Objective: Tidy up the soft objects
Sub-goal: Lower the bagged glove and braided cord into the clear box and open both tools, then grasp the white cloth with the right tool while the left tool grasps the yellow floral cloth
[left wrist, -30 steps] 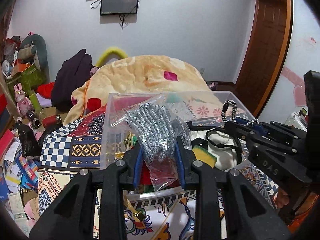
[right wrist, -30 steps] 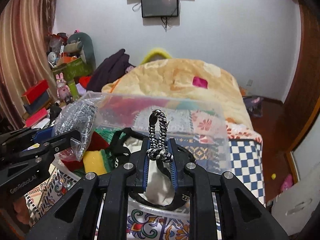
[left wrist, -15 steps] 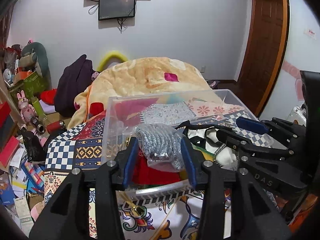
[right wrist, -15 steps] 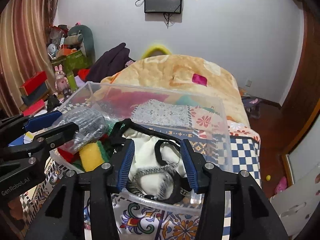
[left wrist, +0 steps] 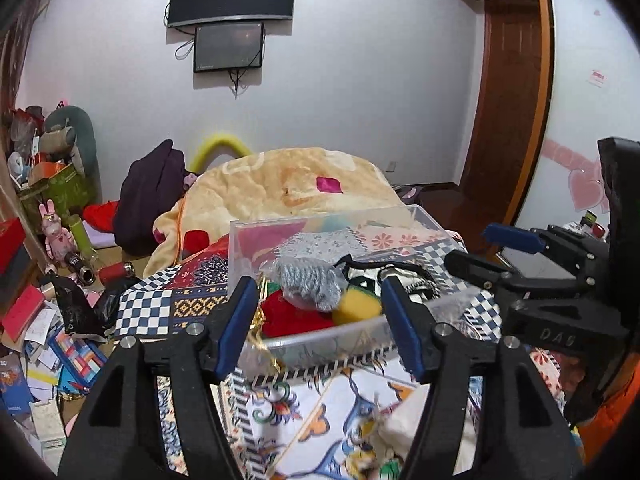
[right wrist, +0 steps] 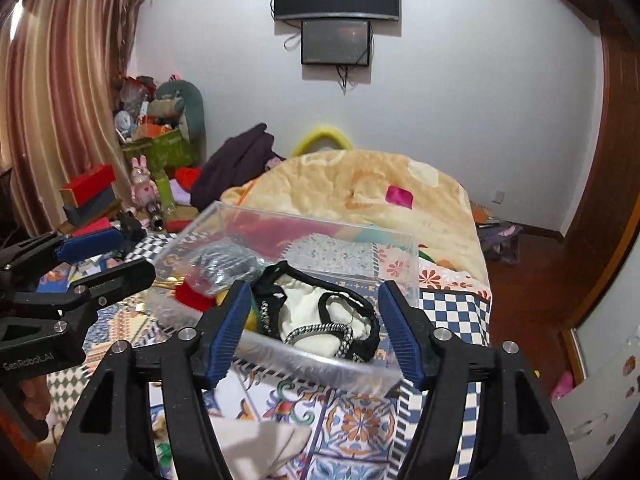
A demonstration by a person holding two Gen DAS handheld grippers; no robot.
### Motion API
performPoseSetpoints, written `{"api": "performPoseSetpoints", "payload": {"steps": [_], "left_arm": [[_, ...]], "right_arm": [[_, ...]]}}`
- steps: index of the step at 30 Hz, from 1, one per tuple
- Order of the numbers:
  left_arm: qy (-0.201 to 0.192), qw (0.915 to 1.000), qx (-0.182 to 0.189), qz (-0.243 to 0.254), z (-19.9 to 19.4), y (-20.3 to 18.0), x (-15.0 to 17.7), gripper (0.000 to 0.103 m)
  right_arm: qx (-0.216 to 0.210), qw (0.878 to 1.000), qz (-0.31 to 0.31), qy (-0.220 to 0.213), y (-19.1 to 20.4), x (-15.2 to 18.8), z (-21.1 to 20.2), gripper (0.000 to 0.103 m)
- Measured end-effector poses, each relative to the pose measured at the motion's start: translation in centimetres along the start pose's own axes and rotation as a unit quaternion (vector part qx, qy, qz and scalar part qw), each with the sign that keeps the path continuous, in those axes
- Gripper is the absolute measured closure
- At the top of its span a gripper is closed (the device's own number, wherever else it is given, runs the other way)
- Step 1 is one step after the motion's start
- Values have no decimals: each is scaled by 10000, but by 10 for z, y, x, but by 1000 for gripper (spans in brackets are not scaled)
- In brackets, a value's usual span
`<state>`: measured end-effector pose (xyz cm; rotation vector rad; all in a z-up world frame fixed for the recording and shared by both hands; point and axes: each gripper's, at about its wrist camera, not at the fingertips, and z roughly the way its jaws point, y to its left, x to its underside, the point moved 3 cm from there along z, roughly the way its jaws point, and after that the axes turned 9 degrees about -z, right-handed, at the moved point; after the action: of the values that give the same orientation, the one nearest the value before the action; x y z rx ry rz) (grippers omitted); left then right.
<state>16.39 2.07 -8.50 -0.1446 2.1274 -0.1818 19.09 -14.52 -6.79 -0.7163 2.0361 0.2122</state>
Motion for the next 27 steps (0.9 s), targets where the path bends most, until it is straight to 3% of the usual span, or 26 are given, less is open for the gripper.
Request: {"api": "performPoseSetpoints", "payload": {"steps": [7,17,27], "left_arm": [[56,9999,43,105,-29,0,26,28],[785,9968,-82,124,-25,5,84,28],[1236,9919,-29,-292,-19,15,119,28]], "right_arm": [[-169,9998,36,-56,10,20,-20,32],[-727,9955,-98,600,50,66,-5,32],[-1089,9868,64,1193,64,101,18,33]]}}
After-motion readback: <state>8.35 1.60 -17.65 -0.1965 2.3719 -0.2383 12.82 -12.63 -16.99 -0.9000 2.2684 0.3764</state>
